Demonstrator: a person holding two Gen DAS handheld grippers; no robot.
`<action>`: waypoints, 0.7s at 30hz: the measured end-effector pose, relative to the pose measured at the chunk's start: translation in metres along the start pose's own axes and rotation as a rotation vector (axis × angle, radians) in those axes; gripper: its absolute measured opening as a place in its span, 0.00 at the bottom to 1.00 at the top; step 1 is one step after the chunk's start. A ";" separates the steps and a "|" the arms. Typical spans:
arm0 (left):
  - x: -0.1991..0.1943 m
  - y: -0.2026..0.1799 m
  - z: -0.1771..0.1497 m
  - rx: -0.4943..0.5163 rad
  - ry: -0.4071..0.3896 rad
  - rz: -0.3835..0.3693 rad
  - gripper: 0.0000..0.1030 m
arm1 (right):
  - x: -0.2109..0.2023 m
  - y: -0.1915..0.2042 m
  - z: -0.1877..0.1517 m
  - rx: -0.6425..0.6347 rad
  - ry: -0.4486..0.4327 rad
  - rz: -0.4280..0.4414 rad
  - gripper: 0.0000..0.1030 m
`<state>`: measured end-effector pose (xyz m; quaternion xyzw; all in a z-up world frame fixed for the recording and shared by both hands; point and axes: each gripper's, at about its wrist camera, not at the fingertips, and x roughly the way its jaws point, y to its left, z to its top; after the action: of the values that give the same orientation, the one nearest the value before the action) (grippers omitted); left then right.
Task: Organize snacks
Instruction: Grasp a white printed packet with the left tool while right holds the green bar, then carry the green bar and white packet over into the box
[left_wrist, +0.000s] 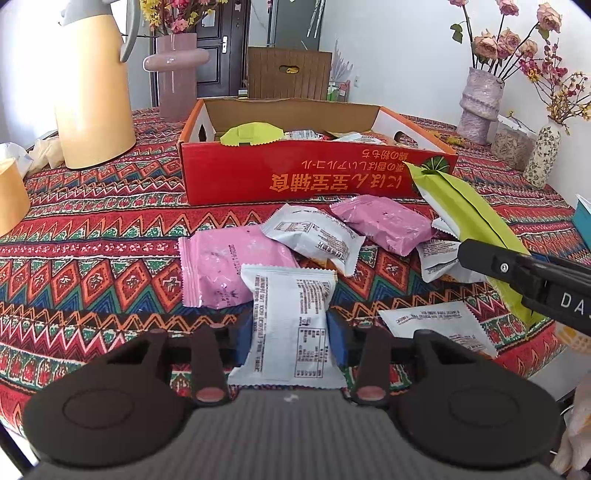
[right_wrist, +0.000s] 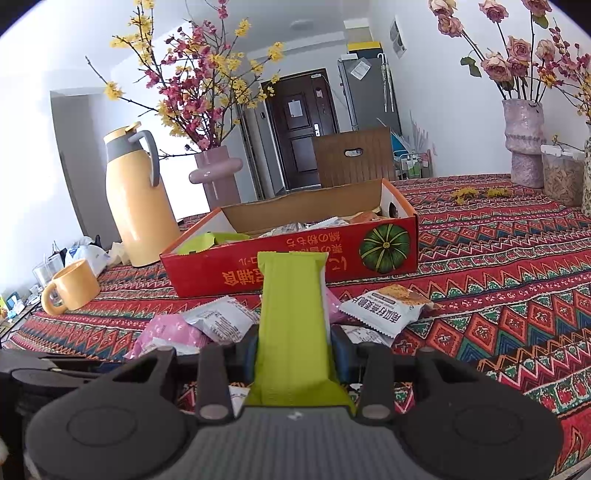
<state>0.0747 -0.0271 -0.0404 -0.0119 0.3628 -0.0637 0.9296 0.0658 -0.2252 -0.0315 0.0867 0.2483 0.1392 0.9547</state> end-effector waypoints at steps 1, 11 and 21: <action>-0.002 0.000 0.000 0.000 -0.004 0.000 0.41 | -0.001 0.000 0.000 0.000 -0.001 0.001 0.37; -0.015 0.000 0.008 0.000 -0.058 0.012 0.41 | -0.004 0.002 0.003 -0.010 -0.014 0.003 0.37; -0.018 0.002 0.027 -0.014 -0.107 -0.003 0.41 | 0.000 0.000 0.016 -0.019 -0.046 -0.008 0.37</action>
<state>0.0796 -0.0233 -0.0085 -0.0221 0.3131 -0.0618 0.9474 0.0741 -0.2268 -0.0183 0.0796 0.2254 0.1355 0.9615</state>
